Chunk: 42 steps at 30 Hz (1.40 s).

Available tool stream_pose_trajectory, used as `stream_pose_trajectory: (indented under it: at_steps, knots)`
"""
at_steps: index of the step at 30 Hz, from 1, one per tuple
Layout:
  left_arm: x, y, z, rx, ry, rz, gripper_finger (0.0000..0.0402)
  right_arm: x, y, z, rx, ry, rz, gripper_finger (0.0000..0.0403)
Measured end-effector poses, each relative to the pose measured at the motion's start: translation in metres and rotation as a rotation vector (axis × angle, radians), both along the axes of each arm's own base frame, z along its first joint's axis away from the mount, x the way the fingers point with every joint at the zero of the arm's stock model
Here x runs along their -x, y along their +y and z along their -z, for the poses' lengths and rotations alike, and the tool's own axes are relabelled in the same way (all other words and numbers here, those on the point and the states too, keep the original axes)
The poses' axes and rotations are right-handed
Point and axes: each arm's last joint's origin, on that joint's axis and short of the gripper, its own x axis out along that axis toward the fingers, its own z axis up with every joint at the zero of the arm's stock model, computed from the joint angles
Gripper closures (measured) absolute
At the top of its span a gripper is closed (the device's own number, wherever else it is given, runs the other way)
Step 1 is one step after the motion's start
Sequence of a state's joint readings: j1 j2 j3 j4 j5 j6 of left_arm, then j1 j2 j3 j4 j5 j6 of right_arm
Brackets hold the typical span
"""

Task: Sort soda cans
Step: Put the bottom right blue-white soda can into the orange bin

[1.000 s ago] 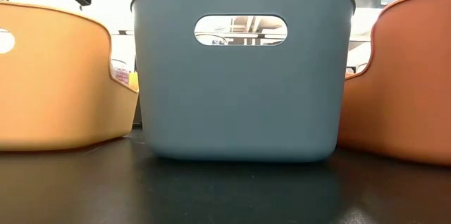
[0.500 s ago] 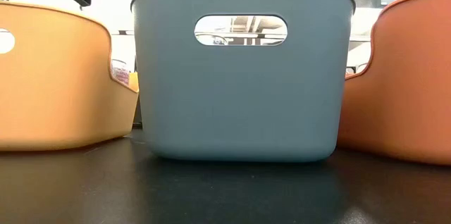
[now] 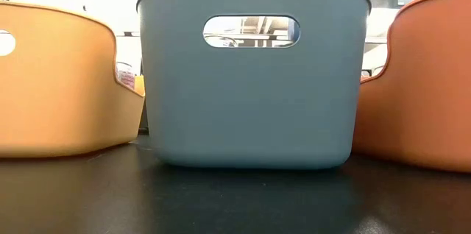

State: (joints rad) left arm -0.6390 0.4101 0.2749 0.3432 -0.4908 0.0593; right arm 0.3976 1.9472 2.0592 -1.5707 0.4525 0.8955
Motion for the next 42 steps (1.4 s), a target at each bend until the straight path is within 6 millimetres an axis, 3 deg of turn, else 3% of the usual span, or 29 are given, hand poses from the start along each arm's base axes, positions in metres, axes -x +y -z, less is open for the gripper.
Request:
stream_pose_trajectory:
  at_steps: [4, 10, 16, 31, 42]
  knots:
    - [0.001, -0.001, 0.000, 0.001, -0.003, 0.010, 0.0125, 0.007, -0.001, 0.007, 0.058, 0.012, 0.007, 0.0113]
    - [0.002, -0.002, -0.001, 0.000, -0.008, 0.013, 0.0125, 0.058, -0.009, -0.007, 0.037, -0.054, 0.060, 0.0113]
    - [0.002, -0.002, -0.001, -0.001, -0.012, 0.011, 0.0125, 0.091, -0.022, 0.002, -0.054, -0.189, 0.046, 0.0113]
    - [0.002, -0.002, -0.001, 0.005, -0.010, -0.001, 0.0125, 0.068, -0.072, 0.068, -0.134, -0.114, 0.072, 0.0113]
    - [0.002, -0.002, -0.001, -0.001, -0.010, -0.002, 0.0125, 0.070, -0.091, 0.112, -0.183, -0.091, 0.129, 0.0113]
